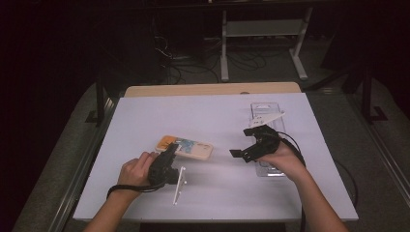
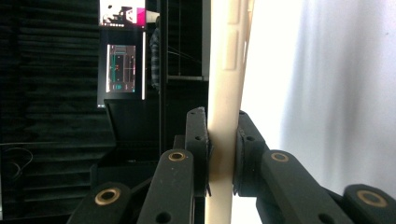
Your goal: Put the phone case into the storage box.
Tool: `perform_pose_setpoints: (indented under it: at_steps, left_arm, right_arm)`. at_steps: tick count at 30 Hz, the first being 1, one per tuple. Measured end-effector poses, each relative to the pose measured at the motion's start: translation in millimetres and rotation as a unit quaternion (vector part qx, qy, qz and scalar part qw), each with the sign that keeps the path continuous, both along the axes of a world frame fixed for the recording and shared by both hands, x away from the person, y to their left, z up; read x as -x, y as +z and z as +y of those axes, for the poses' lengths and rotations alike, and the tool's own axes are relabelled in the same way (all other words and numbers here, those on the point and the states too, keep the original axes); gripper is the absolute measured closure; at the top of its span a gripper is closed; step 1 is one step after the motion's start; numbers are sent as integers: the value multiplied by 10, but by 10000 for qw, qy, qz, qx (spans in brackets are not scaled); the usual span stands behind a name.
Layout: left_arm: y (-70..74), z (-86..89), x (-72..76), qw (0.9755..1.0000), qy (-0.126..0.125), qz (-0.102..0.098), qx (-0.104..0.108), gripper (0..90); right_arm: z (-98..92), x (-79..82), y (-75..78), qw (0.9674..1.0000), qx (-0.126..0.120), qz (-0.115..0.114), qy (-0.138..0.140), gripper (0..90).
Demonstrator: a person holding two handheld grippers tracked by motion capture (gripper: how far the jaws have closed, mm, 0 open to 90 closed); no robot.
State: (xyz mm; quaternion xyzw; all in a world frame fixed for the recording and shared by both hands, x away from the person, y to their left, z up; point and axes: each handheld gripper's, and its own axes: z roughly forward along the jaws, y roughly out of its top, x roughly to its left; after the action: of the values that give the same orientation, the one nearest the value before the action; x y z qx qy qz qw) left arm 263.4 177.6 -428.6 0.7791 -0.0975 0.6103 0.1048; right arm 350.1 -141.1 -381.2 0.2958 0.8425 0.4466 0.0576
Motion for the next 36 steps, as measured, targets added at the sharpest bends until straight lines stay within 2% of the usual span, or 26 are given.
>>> perform_pose_setpoints:
  at_steps: [5,8,15,21,23,25,27,36]
  left_arm:
    - [4,17,-3,10000,29,14,22,792]
    - [0,23,-9,10000,45,26,17,792]
    - [4,18,-14,9999,89,72,86,792]
    - [12,29,-33,9992,178,224,282,792]
    - [14,36,-45,9984,180,368,398,792]
    - [10,42,-54,9980,234,414,417,792]
    - [12,46,-64,9970,282,489,534,792]
    - [22,63,-98,9923,392,676,961,792]
  right_arm:
    - [-11,-19,-34,10000,47,-32,-11,14]
    - [-18,-12,-26,10000,-27,-28,-36,14]
    - [-3,-9,-30,10000,-12,-43,43,15]
    - [7,-2,-28,10000,19,-19,46,15]
    - [7,-3,-29,10000,23,-17,50,15]
    - [8,-5,-29,10000,34,-11,50,16]
    - [10,-5,-29,10000,10,3,60,16]
    - [16,-14,-34,10000,11,-20,73,18]
